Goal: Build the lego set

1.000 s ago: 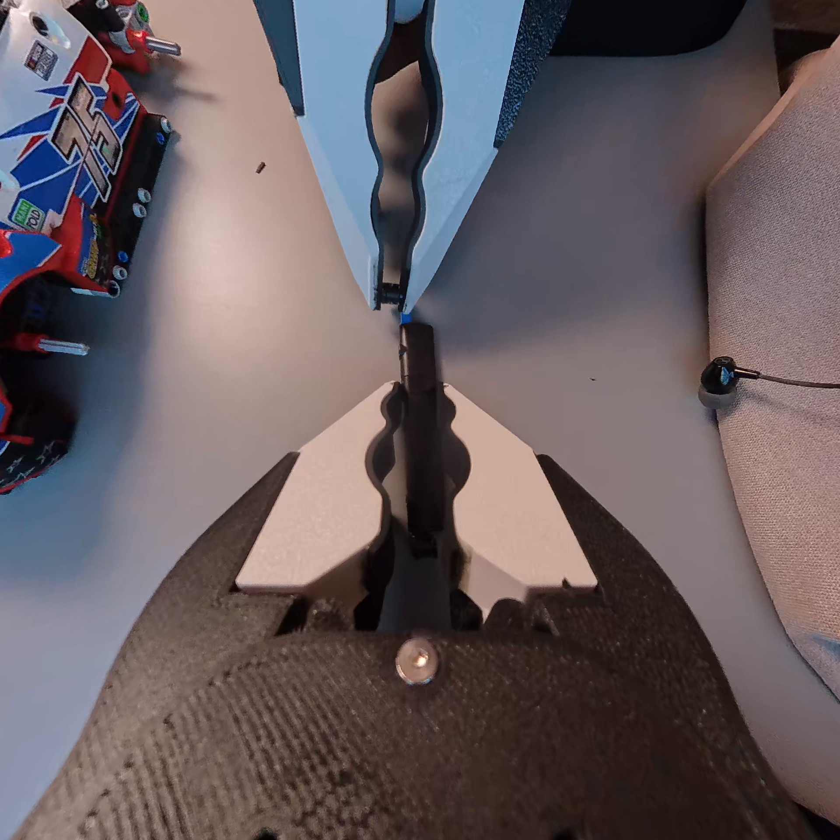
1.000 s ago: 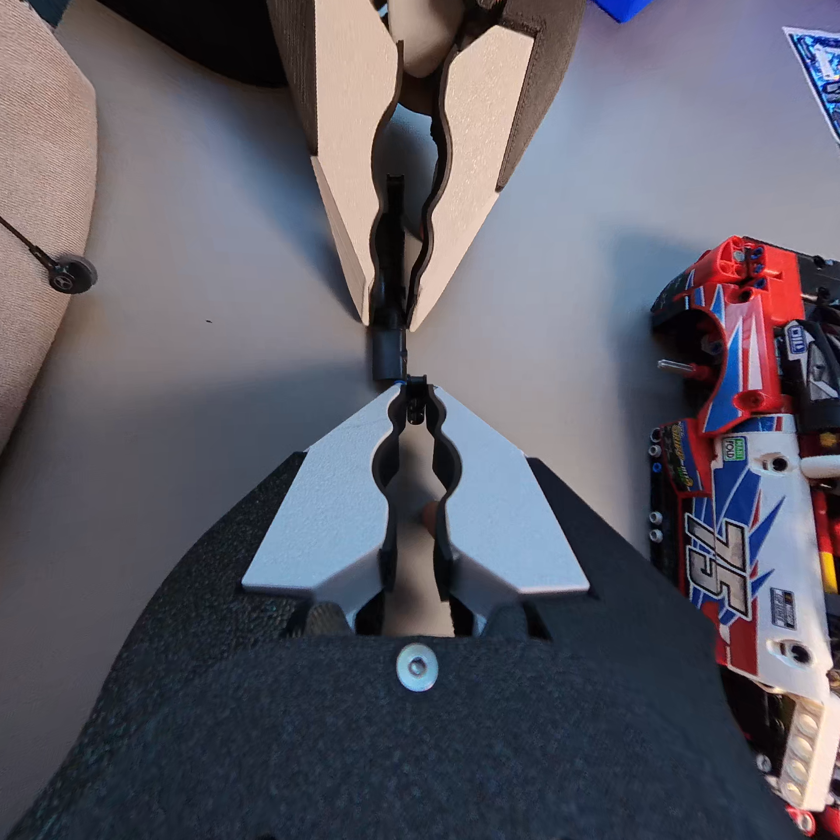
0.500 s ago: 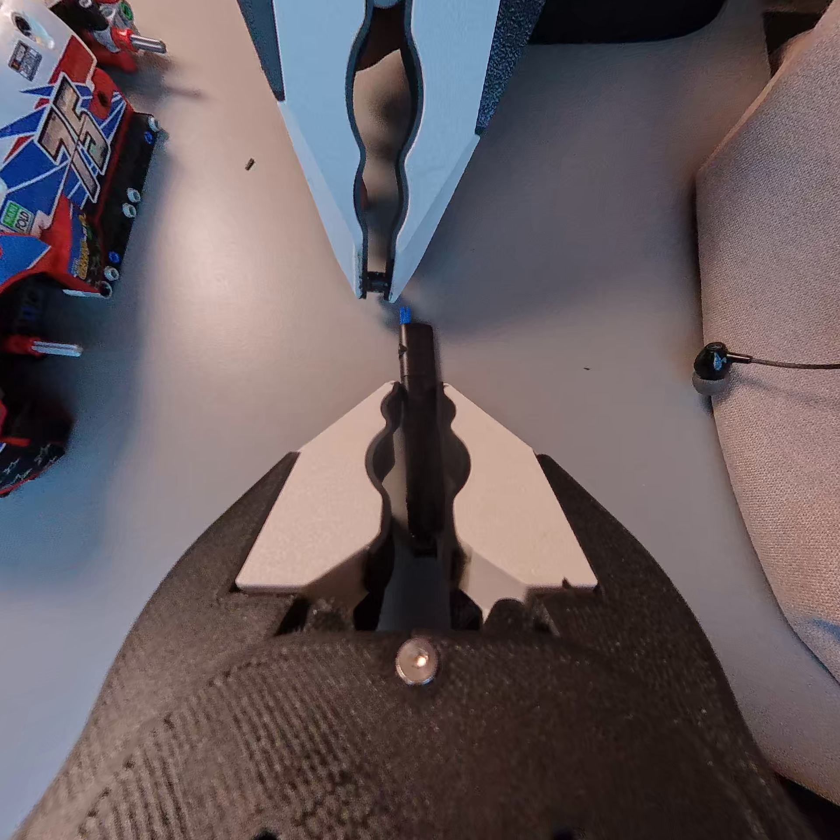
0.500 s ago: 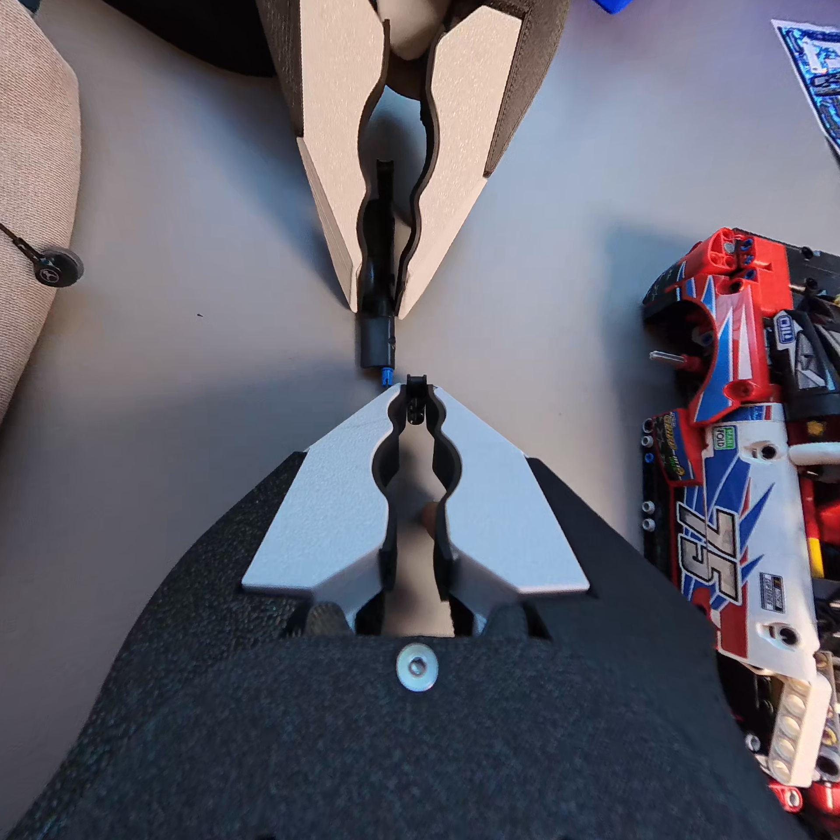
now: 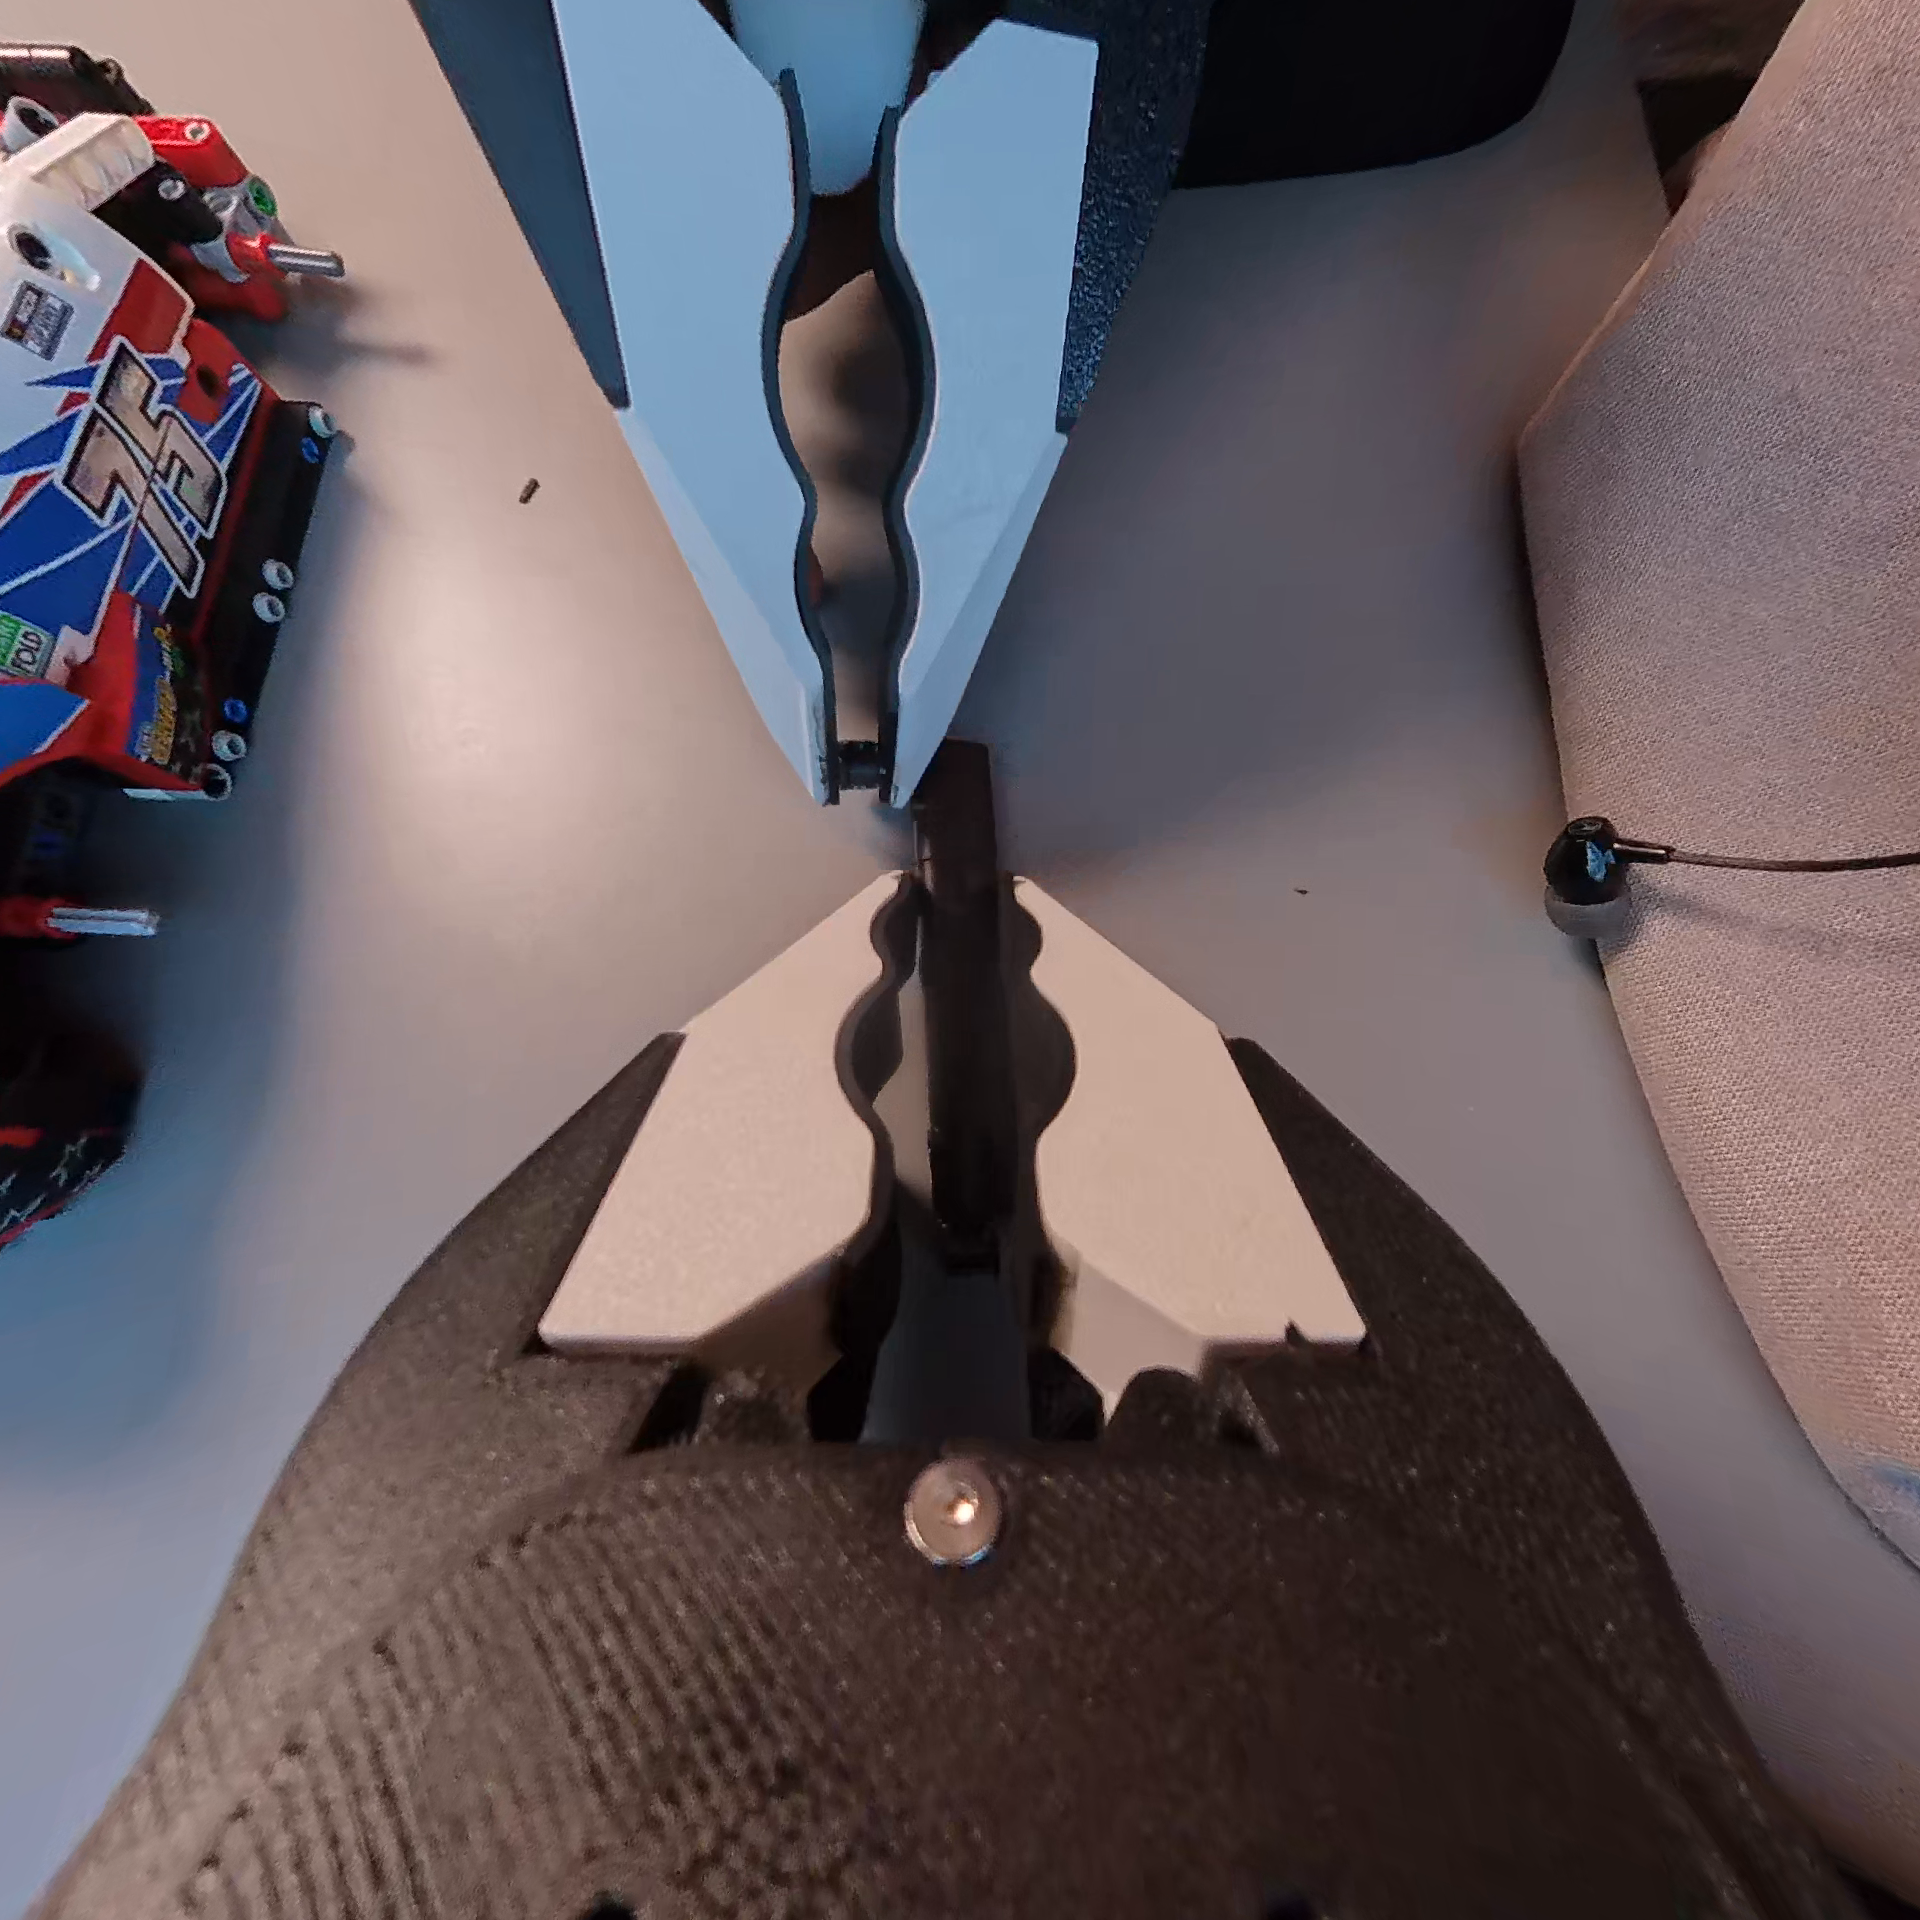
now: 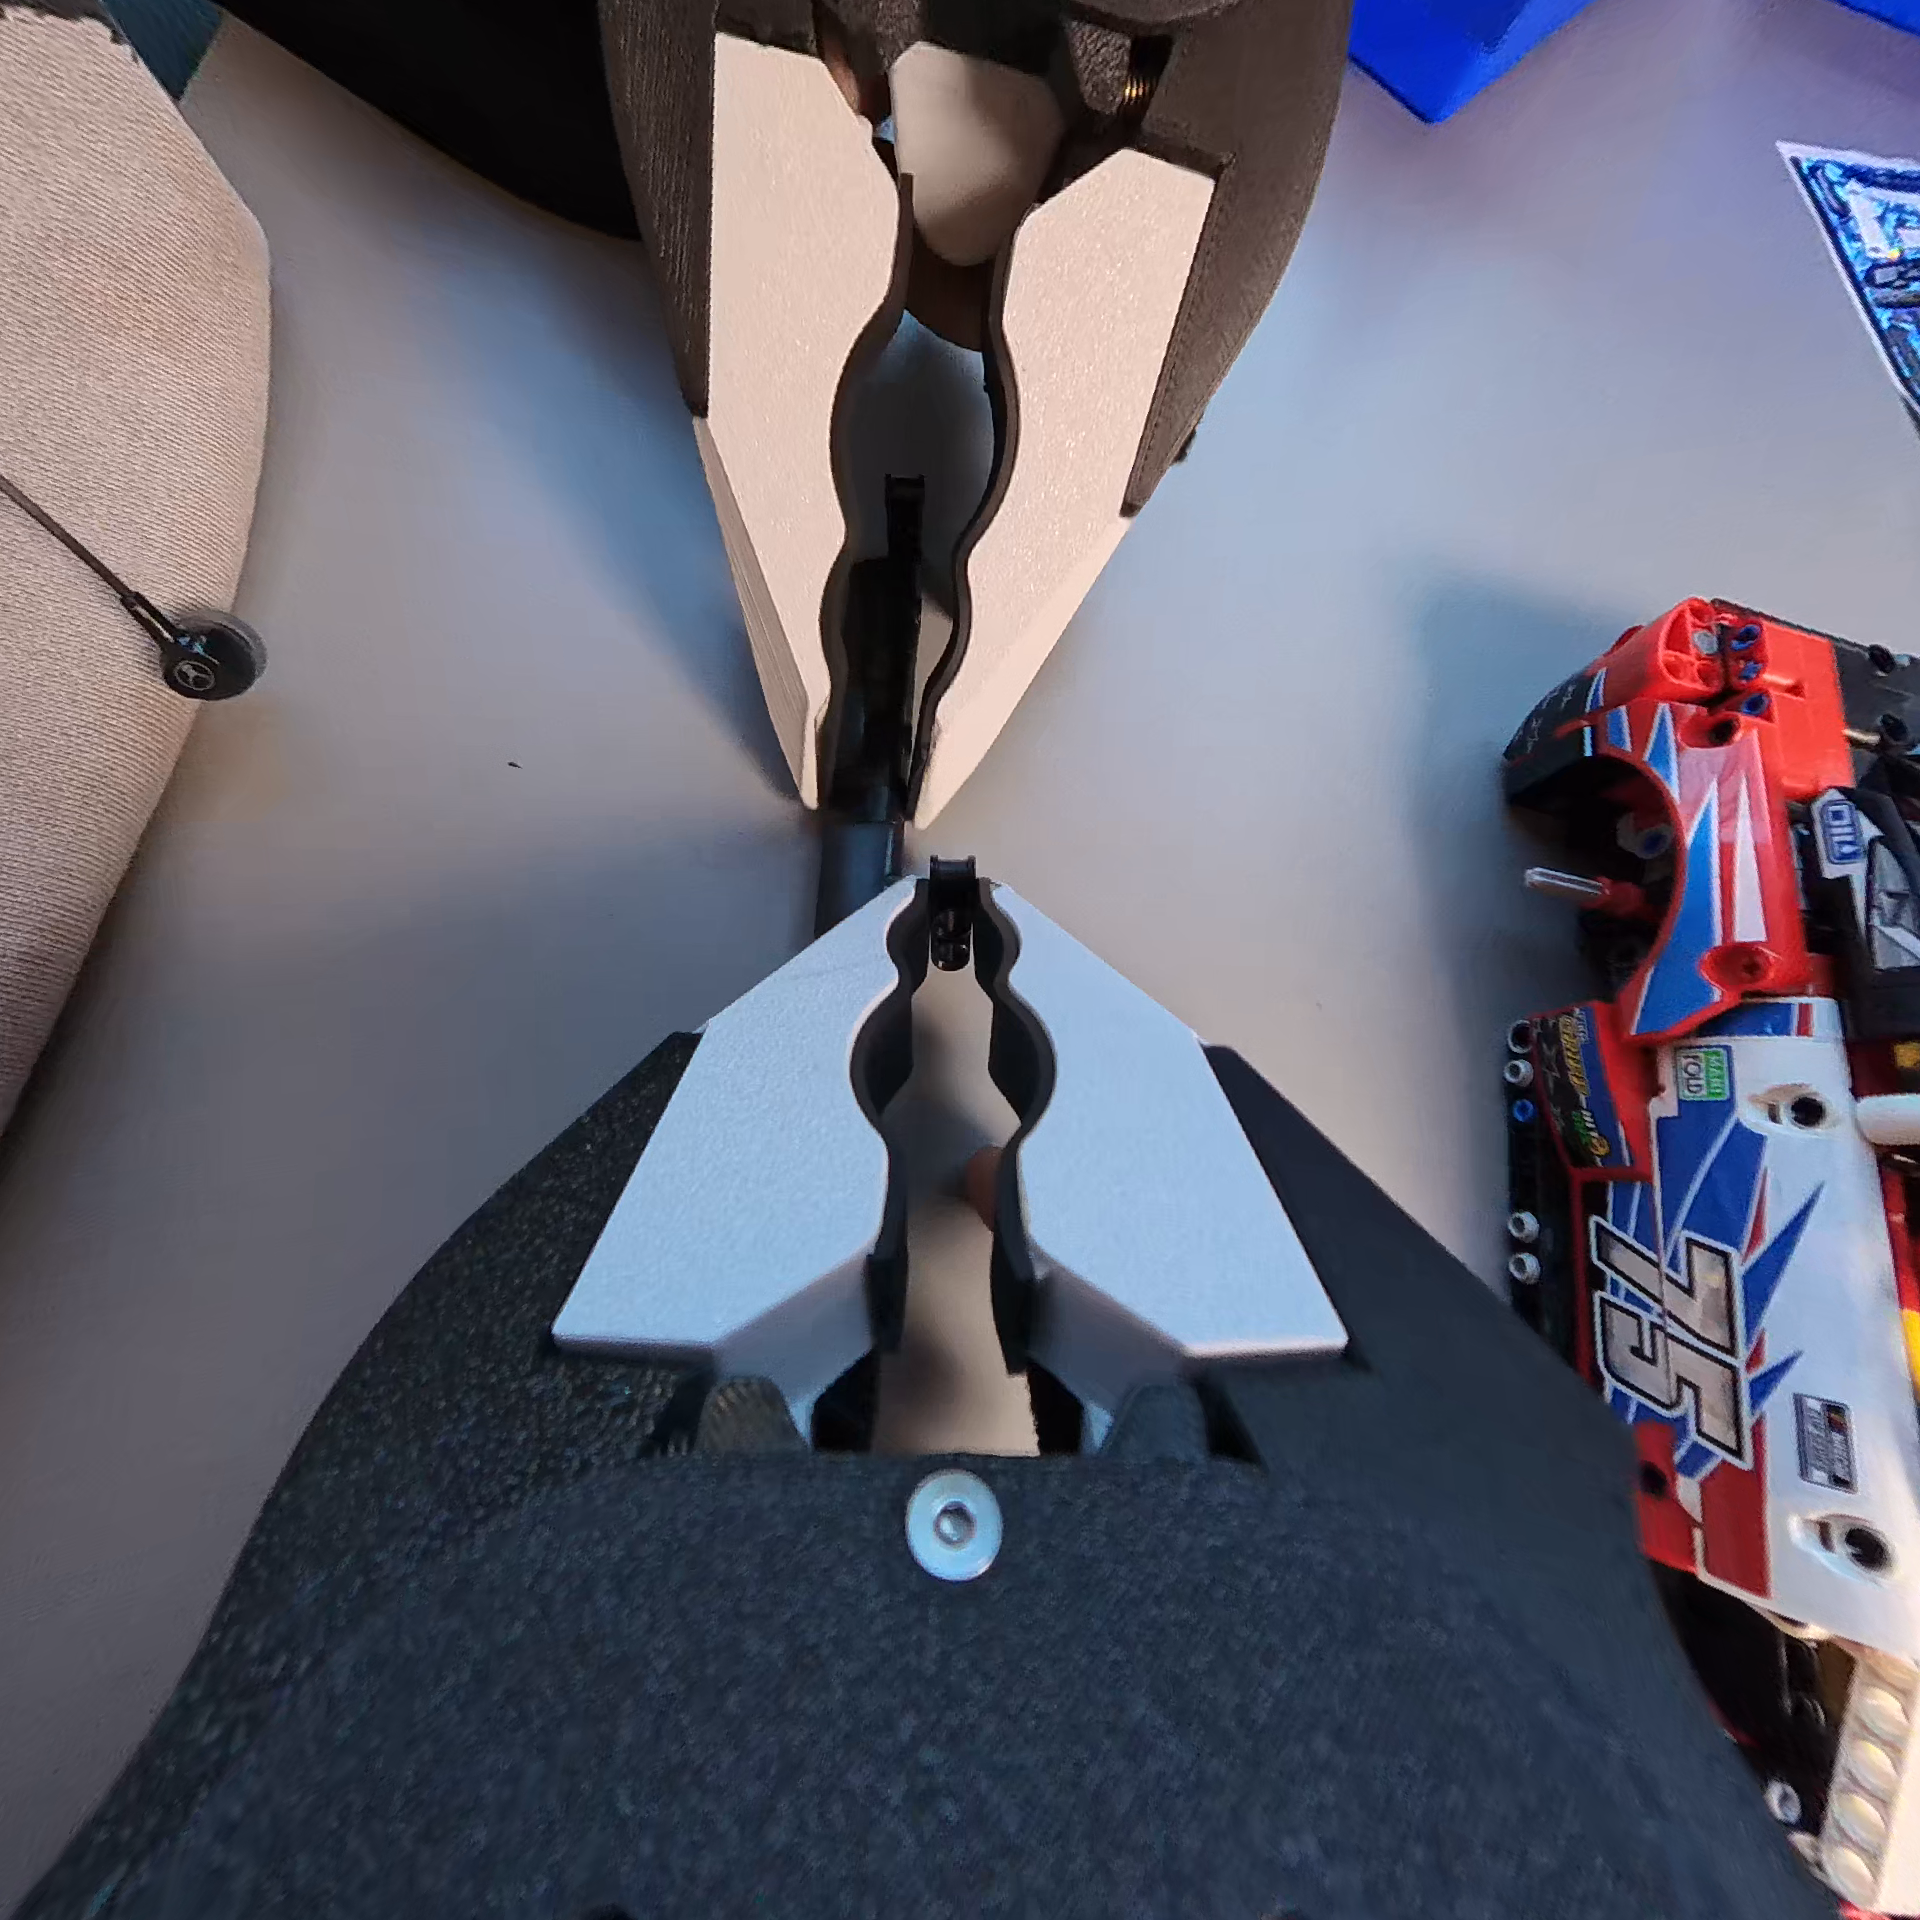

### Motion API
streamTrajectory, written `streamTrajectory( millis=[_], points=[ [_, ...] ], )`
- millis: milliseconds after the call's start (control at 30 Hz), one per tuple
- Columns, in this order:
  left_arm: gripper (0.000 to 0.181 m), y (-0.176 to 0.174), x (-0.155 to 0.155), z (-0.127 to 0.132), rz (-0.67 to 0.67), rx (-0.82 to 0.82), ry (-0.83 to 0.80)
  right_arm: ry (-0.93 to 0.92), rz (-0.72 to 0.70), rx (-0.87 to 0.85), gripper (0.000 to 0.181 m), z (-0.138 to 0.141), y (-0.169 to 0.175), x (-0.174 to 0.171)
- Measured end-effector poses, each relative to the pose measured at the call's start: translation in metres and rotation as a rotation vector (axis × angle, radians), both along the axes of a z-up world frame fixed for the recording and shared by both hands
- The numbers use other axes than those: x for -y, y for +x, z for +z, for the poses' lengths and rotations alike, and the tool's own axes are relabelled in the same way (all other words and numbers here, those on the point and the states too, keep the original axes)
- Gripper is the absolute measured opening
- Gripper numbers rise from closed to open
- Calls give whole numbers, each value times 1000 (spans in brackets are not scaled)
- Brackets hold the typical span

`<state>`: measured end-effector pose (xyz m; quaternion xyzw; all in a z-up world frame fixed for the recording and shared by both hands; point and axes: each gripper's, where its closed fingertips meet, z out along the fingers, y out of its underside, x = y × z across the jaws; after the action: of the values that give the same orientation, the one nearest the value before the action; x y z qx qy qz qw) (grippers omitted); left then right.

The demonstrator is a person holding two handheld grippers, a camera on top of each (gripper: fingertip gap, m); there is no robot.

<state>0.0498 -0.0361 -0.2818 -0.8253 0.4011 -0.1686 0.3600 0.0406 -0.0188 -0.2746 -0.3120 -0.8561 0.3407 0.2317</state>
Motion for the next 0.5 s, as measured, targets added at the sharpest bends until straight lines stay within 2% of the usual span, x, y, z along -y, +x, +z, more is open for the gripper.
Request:
streamTrajectory(
  millis=[233, 500],
  points=[
    [13, -5, -2, -1, 19, -5, 10, -43, -34, -21, 5, 6, -3, -8],
    [13, -19, -8, 6, 92, 96, -19, -135, -98, -40, 5, 15, -9, -22]
  ],
)
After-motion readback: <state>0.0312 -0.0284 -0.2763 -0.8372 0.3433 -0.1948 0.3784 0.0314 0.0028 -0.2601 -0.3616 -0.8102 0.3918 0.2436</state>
